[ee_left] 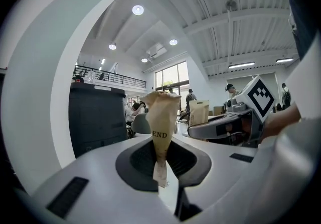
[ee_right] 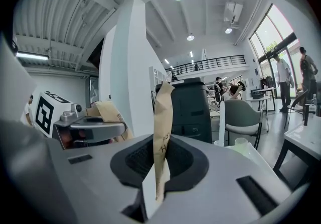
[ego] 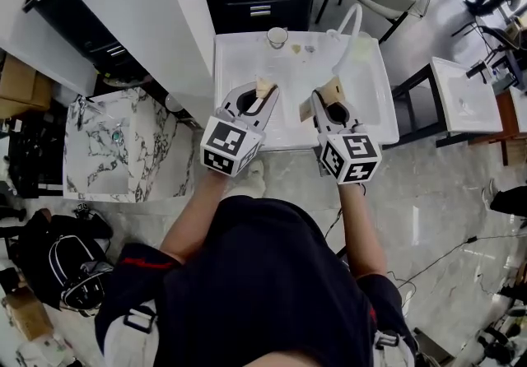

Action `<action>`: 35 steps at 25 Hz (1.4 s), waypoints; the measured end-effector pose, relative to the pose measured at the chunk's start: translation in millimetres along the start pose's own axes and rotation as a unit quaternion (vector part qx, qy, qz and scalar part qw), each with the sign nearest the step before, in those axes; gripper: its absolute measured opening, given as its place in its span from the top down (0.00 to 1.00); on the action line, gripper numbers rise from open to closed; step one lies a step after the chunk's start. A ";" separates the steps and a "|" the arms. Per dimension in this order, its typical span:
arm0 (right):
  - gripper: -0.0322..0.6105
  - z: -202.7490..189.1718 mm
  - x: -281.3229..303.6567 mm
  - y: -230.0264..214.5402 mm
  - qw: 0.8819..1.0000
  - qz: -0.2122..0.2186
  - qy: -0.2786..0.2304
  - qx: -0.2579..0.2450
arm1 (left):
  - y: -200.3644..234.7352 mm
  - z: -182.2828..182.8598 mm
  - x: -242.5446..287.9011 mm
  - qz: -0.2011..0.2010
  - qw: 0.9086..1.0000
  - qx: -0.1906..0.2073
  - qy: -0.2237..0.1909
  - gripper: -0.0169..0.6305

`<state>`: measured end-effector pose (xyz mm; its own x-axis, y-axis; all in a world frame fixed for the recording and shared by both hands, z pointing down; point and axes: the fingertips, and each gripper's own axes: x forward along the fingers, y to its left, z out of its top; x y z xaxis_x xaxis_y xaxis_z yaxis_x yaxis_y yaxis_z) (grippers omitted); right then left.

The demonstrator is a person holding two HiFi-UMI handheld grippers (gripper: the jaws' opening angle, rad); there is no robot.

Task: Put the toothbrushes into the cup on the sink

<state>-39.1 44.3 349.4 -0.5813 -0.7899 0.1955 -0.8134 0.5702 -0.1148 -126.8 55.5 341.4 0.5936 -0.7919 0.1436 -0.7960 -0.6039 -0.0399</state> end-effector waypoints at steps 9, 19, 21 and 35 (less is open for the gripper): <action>0.86 6.5 45.4 -24.9 1.000 0.001 0.005 0.008 | 33.5 -1.2 39.6 -0.005 1.000 -0.004 0.010 0.92; 0.86 19.7 96.1 -48.7 1.000 -0.015 0.016 0.014 | 70.4 -0.1 81.8 -0.029 0.999 -0.009 0.021 0.92; 0.86 21.1 107.1 -53.0 0.999 -0.019 0.021 0.015 | 78.4 -0.9 91.1 -0.035 0.999 -0.011 0.024 0.92; 0.86 25.4 165.2 -75.6 0.998 -0.047 0.044 0.015 | 115.2 -17.0 132.4 -0.085 0.996 -0.027 0.032 0.92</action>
<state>-74.2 -135.0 365.7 -0.4997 -0.8159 0.2910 -0.8652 0.4865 -0.1217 -141.9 -117.4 372.6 0.7123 -0.6708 0.2068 -0.6916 -0.7210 0.0436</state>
